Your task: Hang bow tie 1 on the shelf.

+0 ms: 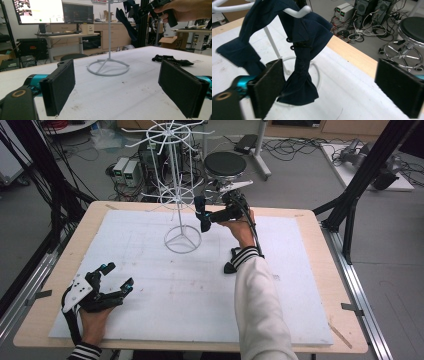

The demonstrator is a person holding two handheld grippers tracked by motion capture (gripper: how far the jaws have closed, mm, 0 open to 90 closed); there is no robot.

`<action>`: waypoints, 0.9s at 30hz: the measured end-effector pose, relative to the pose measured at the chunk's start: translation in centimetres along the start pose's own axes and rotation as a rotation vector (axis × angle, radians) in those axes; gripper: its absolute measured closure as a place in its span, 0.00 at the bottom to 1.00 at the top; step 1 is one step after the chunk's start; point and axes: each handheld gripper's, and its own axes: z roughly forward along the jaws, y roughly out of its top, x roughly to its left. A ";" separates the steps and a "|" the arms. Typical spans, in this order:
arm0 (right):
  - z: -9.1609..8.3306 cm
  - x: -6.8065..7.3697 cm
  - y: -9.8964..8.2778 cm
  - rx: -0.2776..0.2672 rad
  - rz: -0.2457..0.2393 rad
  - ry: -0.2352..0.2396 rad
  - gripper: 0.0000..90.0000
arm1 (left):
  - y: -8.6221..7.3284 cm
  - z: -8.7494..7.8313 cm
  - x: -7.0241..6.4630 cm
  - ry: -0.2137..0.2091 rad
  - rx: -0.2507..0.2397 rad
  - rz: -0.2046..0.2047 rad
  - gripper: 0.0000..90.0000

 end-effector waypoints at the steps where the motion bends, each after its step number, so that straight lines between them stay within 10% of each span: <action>1: -0.2 -0.1 0.0 -0.001 0.000 0.001 0.03 | 0.0 0.0 0.0 0.001 0.001 0.002 0.16; 8: -3.2 -0.3 -0.1 -0.001 0.013 0.022 0.03 | 0.0 0.0 0.0 0.000 -0.003 0.001 0.16; 11: -5.0 -0.1 -1.0 -0.097 0.004 -0.025 0.03 | 0.0 0.0 0.0 0.000 -0.002 -0.001 0.16; 27: -14.3 0.1 -7.1 -0.244 0.020 -0.077 0.03 | 0.0 0.1 0.0 0.000 0.007 -0.007 0.16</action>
